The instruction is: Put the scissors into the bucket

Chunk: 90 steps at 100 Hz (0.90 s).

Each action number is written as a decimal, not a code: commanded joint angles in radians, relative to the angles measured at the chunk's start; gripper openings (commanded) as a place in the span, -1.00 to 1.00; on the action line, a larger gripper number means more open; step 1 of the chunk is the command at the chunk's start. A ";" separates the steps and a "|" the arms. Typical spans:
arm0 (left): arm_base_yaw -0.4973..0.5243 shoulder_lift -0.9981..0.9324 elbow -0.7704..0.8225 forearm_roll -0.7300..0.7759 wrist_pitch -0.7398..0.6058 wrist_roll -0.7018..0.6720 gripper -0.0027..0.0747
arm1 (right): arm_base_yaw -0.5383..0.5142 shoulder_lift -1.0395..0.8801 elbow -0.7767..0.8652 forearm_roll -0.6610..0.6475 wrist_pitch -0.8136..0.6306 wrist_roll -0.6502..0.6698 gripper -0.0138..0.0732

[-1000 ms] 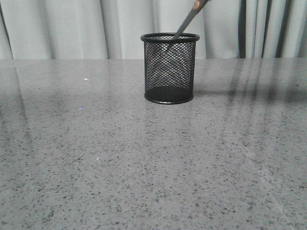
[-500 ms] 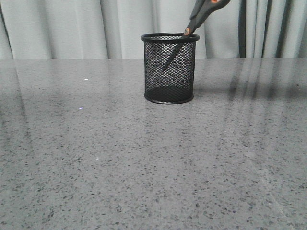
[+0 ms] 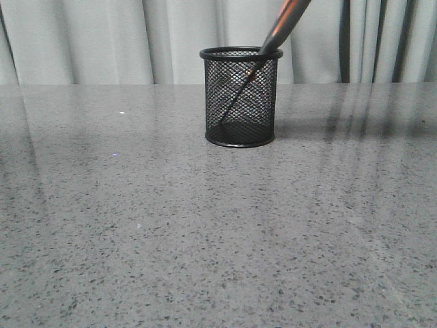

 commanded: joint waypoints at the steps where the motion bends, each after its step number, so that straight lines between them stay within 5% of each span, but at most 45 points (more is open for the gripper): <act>1: 0.006 -0.016 -0.028 -0.006 -0.069 -0.011 0.29 | -0.034 -0.072 -0.058 0.023 -0.042 -0.001 0.13; 15: 0.006 -0.016 -0.028 -0.006 -0.069 -0.011 0.28 | -0.084 -0.127 -0.095 0.023 -0.042 -0.001 0.11; 26: 0.006 -0.016 -0.028 -0.004 -0.073 -0.011 0.10 | -0.106 -0.181 -0.097 0.023 -0.067 -0.001 -0.09; 46: 0.006 -0.017 -0.028 -0.003 -0.078 -0.011 -0.60 | -0.109 -0.248 -0.095 0.039 -0.114 -0.001 -0.70; 56: 0.006 -0.017 -0.028 -0.003 -0.069 -0.011 -0.99 | -0.109 -0.269 -0.087 0.064 -0.114 -0.001 -0.80; 75: 0.006 -0.062 0.028 -0.038 -0.134 -0.011 -0.99 | -0.109 -0.314 -0.018 0.070 -0.180 -0.001 -0.80; 90: 0.006 -0.205 0.222 -0.039 -0.362 -0.011 -0.99 | -0.109 -0.400 0.149 0.070 -0.347 -0.001 -0.80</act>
